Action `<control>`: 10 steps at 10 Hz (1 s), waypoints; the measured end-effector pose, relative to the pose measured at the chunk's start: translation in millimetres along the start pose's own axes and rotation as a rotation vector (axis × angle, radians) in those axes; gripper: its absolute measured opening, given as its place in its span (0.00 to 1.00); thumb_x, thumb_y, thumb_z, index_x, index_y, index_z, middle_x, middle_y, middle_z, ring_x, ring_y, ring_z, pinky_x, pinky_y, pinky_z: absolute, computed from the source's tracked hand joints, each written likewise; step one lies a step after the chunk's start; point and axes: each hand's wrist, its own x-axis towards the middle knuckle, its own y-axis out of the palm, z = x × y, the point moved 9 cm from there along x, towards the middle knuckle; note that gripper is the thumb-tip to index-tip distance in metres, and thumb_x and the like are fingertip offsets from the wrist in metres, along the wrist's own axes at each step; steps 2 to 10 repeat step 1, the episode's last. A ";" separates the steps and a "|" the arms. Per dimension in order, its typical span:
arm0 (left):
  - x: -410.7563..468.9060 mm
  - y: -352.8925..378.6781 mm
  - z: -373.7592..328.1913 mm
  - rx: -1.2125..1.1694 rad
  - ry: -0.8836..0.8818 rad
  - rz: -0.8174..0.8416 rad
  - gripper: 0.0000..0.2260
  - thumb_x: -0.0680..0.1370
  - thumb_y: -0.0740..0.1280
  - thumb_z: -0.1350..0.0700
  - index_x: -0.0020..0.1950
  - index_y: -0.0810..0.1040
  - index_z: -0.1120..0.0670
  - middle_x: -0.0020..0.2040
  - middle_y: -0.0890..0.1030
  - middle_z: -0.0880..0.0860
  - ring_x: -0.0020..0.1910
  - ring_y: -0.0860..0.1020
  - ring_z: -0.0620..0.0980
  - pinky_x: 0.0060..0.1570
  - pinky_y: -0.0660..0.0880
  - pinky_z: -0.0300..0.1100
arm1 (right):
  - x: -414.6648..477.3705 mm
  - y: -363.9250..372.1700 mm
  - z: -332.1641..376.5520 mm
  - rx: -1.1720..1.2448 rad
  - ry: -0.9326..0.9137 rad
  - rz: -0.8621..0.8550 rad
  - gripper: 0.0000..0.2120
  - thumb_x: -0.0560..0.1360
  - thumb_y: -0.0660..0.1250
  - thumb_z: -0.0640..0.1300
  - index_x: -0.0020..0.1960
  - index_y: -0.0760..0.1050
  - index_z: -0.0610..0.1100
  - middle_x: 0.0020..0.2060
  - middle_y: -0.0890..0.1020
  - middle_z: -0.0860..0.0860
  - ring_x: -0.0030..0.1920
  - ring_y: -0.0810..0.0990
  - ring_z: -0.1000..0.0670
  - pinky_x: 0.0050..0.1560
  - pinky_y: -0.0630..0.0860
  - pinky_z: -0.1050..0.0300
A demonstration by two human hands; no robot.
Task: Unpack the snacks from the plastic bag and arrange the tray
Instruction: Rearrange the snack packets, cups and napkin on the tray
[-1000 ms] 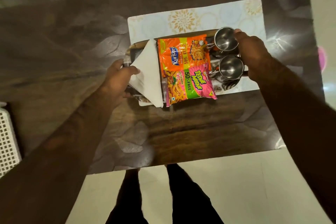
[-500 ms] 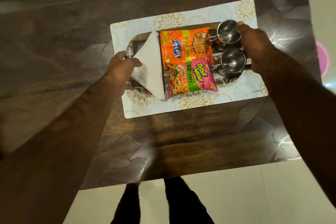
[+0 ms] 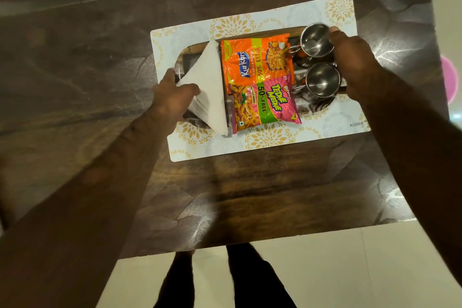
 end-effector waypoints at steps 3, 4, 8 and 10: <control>-2.6 -3.9 2.3 0.147 0.009 -0.011 0.33 0.76 0.71 0.51 0.79 0.62 0.49 0.75 0.67 0.56 0.71 0.72 0.59 0.58 0.78 0.50 | -3.9 -1.8 -0.6 -0.040 -0.026 -0.013 0.30 0.79 0.62 0.61 0.72 0.75 0.42 0.68 0.81 0.43 0.67 0.81 0.41 0.59 0.81 0.47; -2.6 -3.9 2.3 0.147 0.009 -0.011 0.33 0.76 0.71 0.51 0.79 0.62 0.49 0.75 0.67 0.56 0.71 0.72 0.59 0.58 0.78 0.50 | -3.9 -1.8 -0.6 -0.040 -0.026 -0.013 0.30 0.79 0.62 0.61 0.72 0.75 0.42 0.68 0.81 0.43 0.67 0.81 0.41 0.59 0.81 0.47; -2.6 -3.9 2.3 0.147 0.009 -0.011 0.33 0.76 0.71 0.51 0.79 0.62 0.49 0.75 0.67 0.56 0.71 0.72 0.59 0.58 0.78 0.50 | -3.9 -1.8 -0.6 -0.040 -0.026 -0.013 0.30 0.79 0.62 0.61 0.72 0.75 0.42 0.68 0.81 0.43 0.67 0.81 0.41 0.59 0.81 0.47; -2.6 -3.9 2.3 0.147 0.009 -0.011 0.33 0.76 0.71 0.51 0.79 0.62 0.49 0.75 0.67 0.56 0.71 0.72 0.59 0.58 0.78 0.50 | -3.9 -1.8 -0.6 -0.040 -0.026 -0.013 0.30 0.79 0.62 0.61 0.72 0.75 0.42 0.68 0.81 0.43 0.67 0.81 0.41 0.59 0.81 0.47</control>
